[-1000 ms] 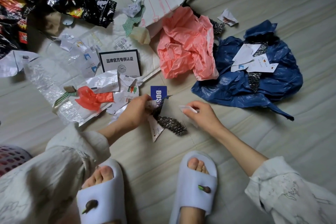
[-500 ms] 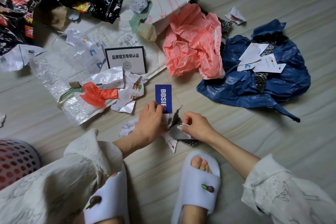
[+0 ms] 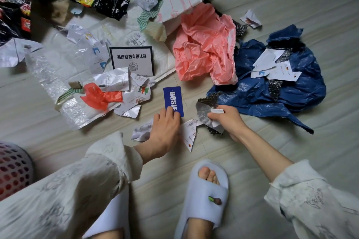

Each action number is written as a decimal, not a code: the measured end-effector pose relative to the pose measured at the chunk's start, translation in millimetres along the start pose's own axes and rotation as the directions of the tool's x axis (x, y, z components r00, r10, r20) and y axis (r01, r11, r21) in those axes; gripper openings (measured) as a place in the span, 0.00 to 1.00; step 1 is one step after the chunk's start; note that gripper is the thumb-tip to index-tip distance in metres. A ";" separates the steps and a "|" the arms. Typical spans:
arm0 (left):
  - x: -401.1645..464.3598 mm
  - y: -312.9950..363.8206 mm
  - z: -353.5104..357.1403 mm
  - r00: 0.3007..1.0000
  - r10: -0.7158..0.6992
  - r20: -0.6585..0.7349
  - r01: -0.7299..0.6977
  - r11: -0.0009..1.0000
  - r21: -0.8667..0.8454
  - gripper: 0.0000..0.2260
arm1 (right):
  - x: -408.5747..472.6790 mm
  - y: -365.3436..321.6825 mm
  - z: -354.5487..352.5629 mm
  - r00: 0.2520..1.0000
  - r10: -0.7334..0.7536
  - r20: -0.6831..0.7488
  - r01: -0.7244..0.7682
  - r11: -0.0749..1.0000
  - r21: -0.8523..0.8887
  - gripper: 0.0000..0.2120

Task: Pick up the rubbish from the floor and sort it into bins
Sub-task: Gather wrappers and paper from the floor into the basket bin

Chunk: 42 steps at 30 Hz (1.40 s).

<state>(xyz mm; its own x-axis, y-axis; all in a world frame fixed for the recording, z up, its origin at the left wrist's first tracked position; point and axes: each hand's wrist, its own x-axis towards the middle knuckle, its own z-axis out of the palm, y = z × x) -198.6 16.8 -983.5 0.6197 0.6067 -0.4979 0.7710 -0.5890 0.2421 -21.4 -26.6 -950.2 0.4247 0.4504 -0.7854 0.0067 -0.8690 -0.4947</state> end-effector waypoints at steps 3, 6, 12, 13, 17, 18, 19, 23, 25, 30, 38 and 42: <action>0.7 8.8 2.5 0.999 0.045 0.017 -0.046 0.998 0.034 0.11 | 3.6 -7.4 4.5 1.000 -0.021 0.002 0.021 1.000 -0.003 0.10; -1.6 8.3 7.6 0.996 0.081 0.040 -0.081 0.997 0.007 0.10 | 5.0 -14.7 6.6 0.999 -0.041 -0.005 0.041 0.998 -0.040 0.14; -17.8 -50.2 -6.7 0.999 0.019 0.049 -0.006 0.966 -0.260 0.05 | 14.5 -36.4 36.5 0.990 -0.132 -0.049 0.126 0.987 -0.105 0.02; -22.3 -62.2 -11.1 0.999 -0.012 0.037 0.023 0.953 -0.302 0.07 | 16.2 -41.4 47.5 0.986 -0.160 -0.045 0.153 0.980 -0.127 0.05; -34.2 -99.3 -25.2 0.986 -0.111 -0.126 0.049 0.909 -0.413 0.09 | 17.4 -60.0 94.1 0.965 -0.260 -0.015 0.236 0.896 -0.376 0.20; -32.4 -107.3 -29.0 0.976 -0.139 -0.170 0.052 0.899 -0.435 0.10 | 16.4 -61.8 102.2 0.959 -0.281 -0.028 0.237 0.855 -0.462 0.20; -28.9 -115.0 -33.6 0.962 -0.175 -0.211 0.063 0.890 -0.452 0.09 | 15.7 -62.8 108.2 0.957 -0.287 -0.046 0.220 0.818 -0.532 0.20; -4.4 -138.5 -55.7 0.895 -0.322 -0.308 0.181 0.894 -0.409 0.06 | 20.9 -65.7 121.4 0.959 -0.258 -0.119 0.125 0.758 -0.640 0.16; 7.2 -146.5 -58.0 0.922 -0.287 -0.261 0.203 0.931 -0.304 0.08 | 24.6 -68.2 124.0 0.965 -0.224 -0.137 0.085 0.762 -0.642 0.15; 18.3 -151.5 -50.3 0.931 -0.264 -0.251 0.191 0.941 -0.280 0.04 | 30.6 -66.4 122.5 0.967 -0.199 -0.160 0.062 0.790 -0.609 0.17; -1.6 -142.3 -63.4 0.896 -0.312 -0.316 0.132 0.866 -0.483 0.08 | 21.5 -66.8 103.9 0.973 -0.124 -0.196 0.036 0.916 -0.399 0.21; -14.0 -140.9 -96.2 0.838 -0.456 -0.301 0.145 0.718 -0.681 0.05 | -2.1 -79.0 95.4 0.984 -0.088 -0.157 0.069 0.990 -0.127 0.21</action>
<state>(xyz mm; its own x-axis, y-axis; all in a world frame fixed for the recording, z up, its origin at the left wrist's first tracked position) -301.8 142.6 -930.6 0.2120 0.9374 -0.2762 0.7429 0.0291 0.6688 -109.2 60.6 -944.9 0.5590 0.4877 -0.6706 0.1509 -0.8551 -0.4961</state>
